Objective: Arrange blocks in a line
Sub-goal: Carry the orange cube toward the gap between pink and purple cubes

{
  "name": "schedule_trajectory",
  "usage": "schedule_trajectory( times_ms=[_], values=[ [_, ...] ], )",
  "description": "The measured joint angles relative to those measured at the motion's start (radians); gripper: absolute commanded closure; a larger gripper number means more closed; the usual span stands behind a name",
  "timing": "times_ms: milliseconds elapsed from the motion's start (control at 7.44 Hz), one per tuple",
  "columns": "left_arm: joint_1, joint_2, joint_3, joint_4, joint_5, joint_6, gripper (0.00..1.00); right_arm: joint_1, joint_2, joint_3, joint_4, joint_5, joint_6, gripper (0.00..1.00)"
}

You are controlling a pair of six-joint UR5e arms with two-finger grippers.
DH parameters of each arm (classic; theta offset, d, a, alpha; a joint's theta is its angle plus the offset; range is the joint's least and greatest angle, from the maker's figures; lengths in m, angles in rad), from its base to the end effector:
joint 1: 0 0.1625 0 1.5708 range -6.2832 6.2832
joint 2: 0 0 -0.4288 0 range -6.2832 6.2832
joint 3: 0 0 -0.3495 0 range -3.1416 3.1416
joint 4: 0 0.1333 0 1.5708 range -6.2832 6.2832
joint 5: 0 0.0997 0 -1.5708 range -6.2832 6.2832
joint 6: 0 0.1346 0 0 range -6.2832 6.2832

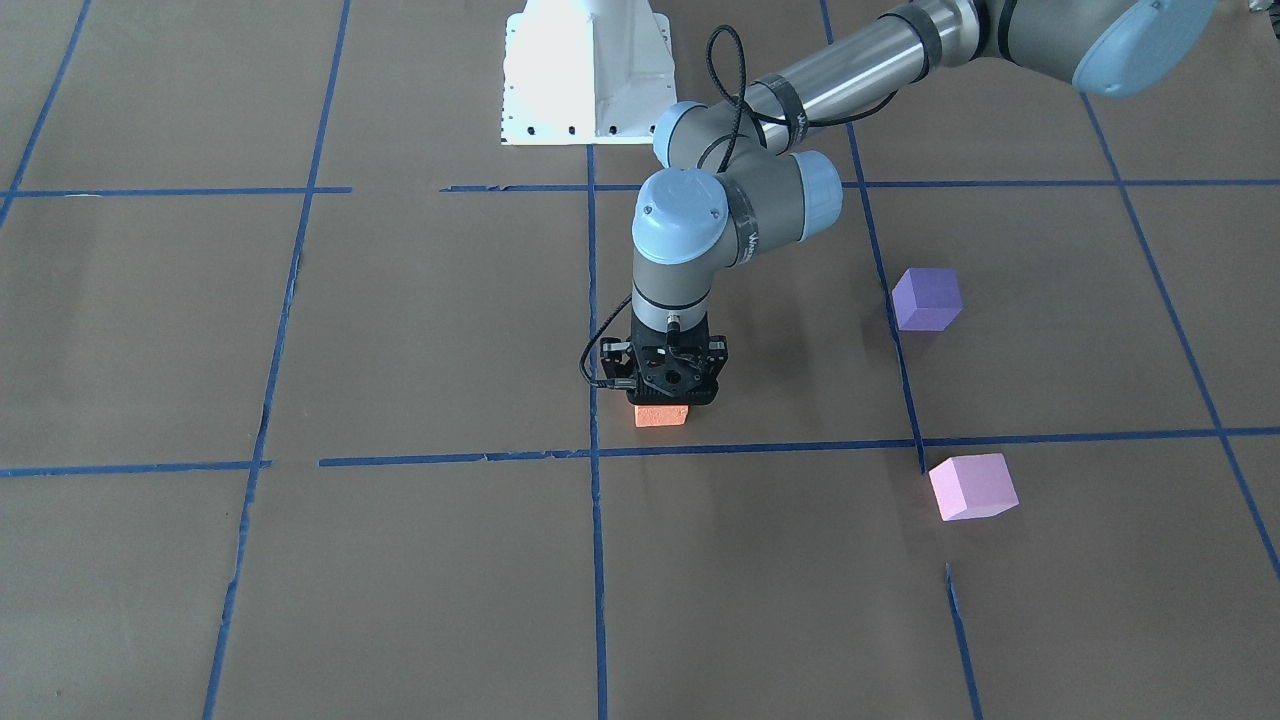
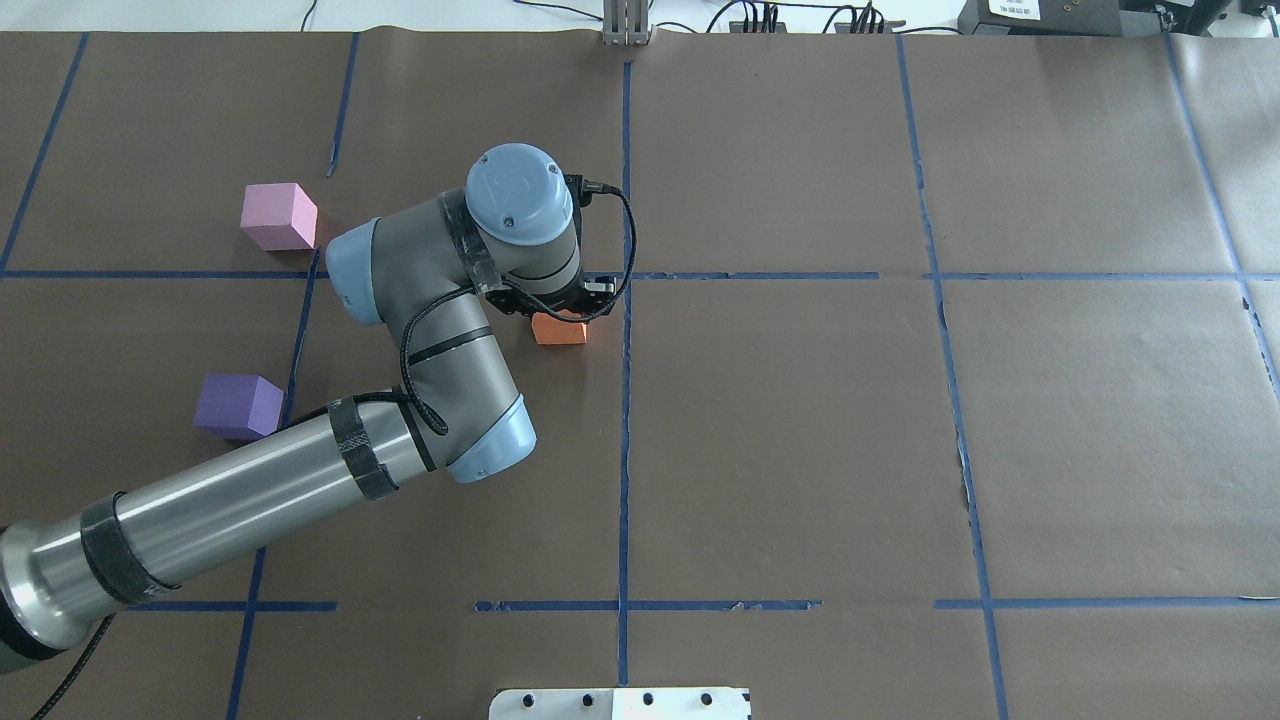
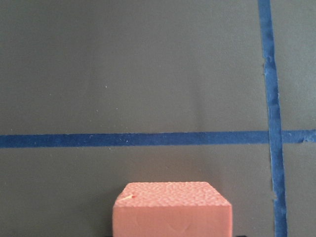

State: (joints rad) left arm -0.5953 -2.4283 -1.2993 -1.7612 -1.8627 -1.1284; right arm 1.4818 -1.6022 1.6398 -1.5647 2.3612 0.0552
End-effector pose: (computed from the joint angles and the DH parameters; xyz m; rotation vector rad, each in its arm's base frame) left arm 0.5902 -0.5140 0.2719 0.1416 0.8063 -0.0310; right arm -0.0016 -0.4411 0.6682 -0.0156 -0.7913 -0.0493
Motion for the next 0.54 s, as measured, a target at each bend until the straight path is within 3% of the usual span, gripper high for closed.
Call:
schedule_trajectory(
  times_ms=[269, 538],
  values=[
    [-0.022, 0.003, -0.059, 0.036, -0.013, 0.004, 1.0, 0.0, 0.001, 0.0, 0.0, 0.0, 0.0, 0.0],
    [-0.061, 0.067, -0.216, 0.148, -0.075, 0.005, 1.0, 0.0, 0.0, 0.0, 0.0, 0.0, 0.0, 0.0]
  ],
)
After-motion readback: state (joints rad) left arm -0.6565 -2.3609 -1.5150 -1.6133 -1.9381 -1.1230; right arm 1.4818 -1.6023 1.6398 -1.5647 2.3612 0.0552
